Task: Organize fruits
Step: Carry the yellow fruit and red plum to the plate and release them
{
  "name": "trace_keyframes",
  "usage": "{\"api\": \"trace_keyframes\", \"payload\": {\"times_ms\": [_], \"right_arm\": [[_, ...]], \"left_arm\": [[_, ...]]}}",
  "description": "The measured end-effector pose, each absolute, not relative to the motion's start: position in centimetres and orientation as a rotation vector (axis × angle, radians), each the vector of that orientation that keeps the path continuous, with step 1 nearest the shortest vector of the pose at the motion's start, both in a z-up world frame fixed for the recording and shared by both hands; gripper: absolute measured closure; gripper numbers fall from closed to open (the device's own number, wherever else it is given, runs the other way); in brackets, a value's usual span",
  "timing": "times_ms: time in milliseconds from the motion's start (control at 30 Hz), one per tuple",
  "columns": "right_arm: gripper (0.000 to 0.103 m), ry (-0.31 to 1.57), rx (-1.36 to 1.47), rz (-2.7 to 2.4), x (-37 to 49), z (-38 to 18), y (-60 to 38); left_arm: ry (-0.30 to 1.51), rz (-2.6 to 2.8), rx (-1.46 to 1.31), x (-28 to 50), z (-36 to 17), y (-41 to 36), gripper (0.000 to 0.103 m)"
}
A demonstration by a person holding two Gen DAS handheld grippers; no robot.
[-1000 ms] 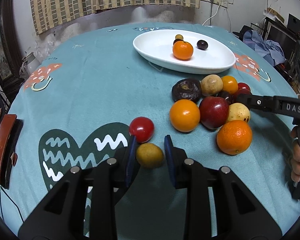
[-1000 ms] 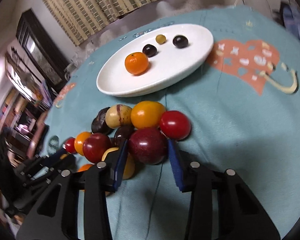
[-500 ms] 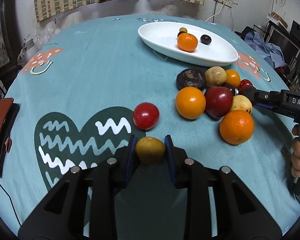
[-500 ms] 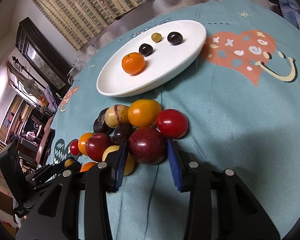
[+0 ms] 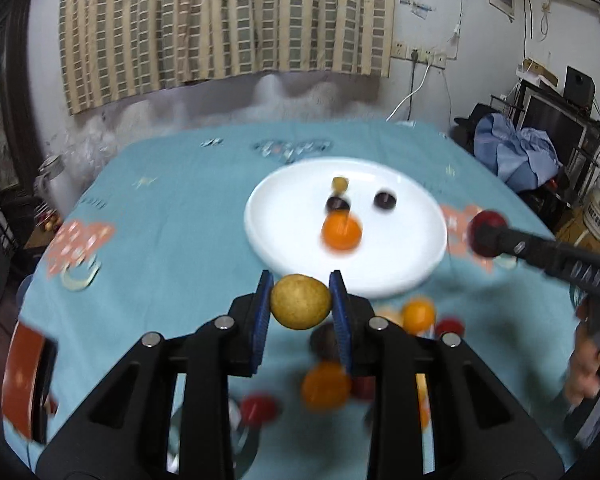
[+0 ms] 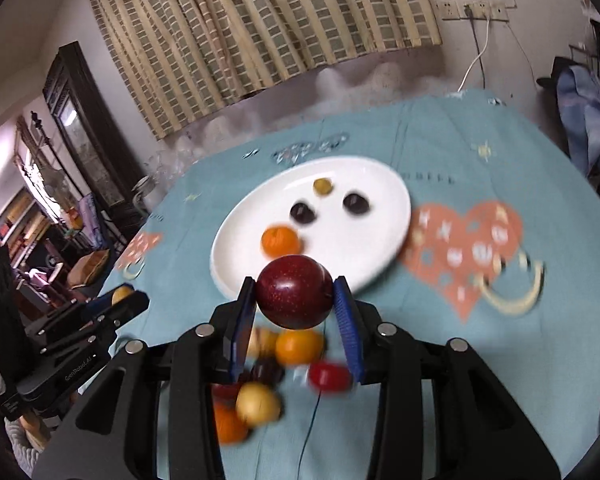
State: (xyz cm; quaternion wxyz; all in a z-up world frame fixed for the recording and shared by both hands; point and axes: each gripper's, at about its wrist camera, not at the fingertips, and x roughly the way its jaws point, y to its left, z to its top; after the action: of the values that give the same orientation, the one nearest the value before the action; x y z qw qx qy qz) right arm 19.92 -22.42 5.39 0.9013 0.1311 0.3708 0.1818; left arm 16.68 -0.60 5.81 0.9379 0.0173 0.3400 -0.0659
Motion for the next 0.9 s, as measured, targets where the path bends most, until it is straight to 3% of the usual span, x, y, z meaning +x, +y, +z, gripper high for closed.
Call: {"api": "trace_keyframes", "payload": {"times_ms": [233, 300, 400, 500, 600, 767, 900], "right_arm": [[0.062, 0.843, 0.214, 0.324, 24.9, 2.0, -20.6], [0.062, 0.868, 0.195, 0.313, 25.2, 1.3, -20.4], [0.062, 0.867, 0.213, 0.32, 25.0, 1.1, -21.0], [0.062, 0.799, 0.237, 0.341, 23.4, 3.4, -21.7], [0.036, 0.703, 0.2, 0.328, 21.2, 6.1, -21.8], [0.036, 0.644, 0.145, 0.354, 16.3, 7.6, -21.9], [0.036, 0.66, 0.159, 0.348, 13.4, 5.6, -22.9]], "left_arm": [[0.793, -0.114, -0.031, 23.7, 2.3, -1.4, 0.072], [0.81, -0.115, -0.034, 24.3, 1.4, -1.3, 0.066], [0.815, -0.102, -0.029, 24.1, 0.9, -1.1, 0.049], [0.797, -0.086, -0.036, 23.1, 1.5, -0.4, 0.047], [0.756, -0.053, -0.055, 20.8, 3.1, 1.1, 0.038], [0.718, 0.02, -0.072, 15.0, 3.8, 4.7, 0.034], [0.755, 0.055, -0.079, 11.2, 1.5, 6.9, 0.035]]}}
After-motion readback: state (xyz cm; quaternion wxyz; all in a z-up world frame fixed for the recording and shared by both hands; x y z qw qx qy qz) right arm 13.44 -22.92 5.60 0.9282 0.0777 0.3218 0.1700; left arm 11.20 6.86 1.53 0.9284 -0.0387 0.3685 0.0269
